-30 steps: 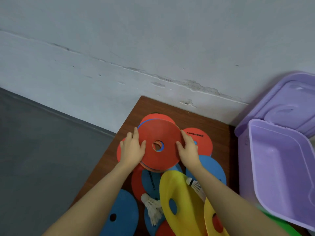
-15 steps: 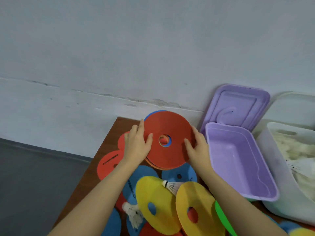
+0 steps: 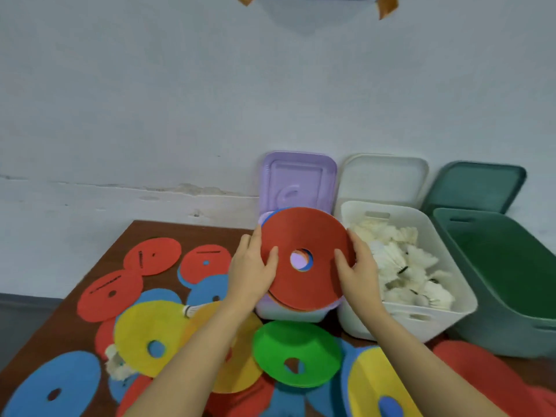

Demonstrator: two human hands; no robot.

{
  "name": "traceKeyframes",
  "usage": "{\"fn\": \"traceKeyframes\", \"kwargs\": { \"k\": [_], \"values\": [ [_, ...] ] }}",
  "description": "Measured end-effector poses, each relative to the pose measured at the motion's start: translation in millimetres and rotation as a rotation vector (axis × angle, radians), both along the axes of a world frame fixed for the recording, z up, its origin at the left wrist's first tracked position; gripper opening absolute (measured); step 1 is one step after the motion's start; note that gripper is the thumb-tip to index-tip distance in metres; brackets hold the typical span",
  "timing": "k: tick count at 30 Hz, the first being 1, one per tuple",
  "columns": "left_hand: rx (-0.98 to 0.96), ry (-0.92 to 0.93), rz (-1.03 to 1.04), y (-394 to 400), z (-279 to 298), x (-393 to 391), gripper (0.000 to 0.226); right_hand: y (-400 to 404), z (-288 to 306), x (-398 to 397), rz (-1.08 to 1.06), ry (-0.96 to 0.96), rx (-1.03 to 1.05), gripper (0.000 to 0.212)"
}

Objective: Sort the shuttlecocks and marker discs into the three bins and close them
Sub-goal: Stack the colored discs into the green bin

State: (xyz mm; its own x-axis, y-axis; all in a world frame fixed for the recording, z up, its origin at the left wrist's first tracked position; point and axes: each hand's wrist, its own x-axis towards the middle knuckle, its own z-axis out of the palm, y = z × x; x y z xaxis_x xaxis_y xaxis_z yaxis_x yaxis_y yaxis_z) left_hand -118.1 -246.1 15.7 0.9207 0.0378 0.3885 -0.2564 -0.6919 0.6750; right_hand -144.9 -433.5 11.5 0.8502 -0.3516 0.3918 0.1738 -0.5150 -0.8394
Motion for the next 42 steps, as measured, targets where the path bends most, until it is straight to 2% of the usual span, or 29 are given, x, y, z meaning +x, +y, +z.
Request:
{"fn": "traceKeyframes", "kwargs": {
  "k": [4,8,11,18,25,29,34,38,42],
  "values": [
    [-0.028,0.045,-0.003,-75,2,-18,0.06,-72,5,-13,-0.021,0.001,-0.024,0.047],
    [-0.003,0.083,-0.045,-127,5,-25,0.06,-119,8,-20,-0.033,0.01,0.053,0.048],
    [0.0,0.068,-0.067,-157,4,-17,0.059,-145,7,-18,-0.064,0.023,0.093,0.048],
    [0.022,0.058,-0.165,-230,10,20,0.059,-213,10,-5,-0.199,0.016,0.032,0.048],
    [0.005,0.041,-0.282,-330,27,41,0.06,-317,32,12,-0.277,-0.024,0.005,0.045],
    [0.128,0.053,-0.264,-394,20,46,0.06,-385,27,20,-0.28,0.055,-0.098,0.05],
    [0.405,0.188,-0.149,-460,-5,49,0.06,-443,-3,30,-0.174,0.326,-0.341,0.057],
    [0.534,0.232,-0.12,-479,-24,48,0.062,-464,-30,33,-0.066,0.483,-0.425,0.065],
    [0.714,0.182,-0.097,-481,-31,41,0.063,-467,-40,31,-0.018,0.565,-0.582,0.065]
  ]
}}
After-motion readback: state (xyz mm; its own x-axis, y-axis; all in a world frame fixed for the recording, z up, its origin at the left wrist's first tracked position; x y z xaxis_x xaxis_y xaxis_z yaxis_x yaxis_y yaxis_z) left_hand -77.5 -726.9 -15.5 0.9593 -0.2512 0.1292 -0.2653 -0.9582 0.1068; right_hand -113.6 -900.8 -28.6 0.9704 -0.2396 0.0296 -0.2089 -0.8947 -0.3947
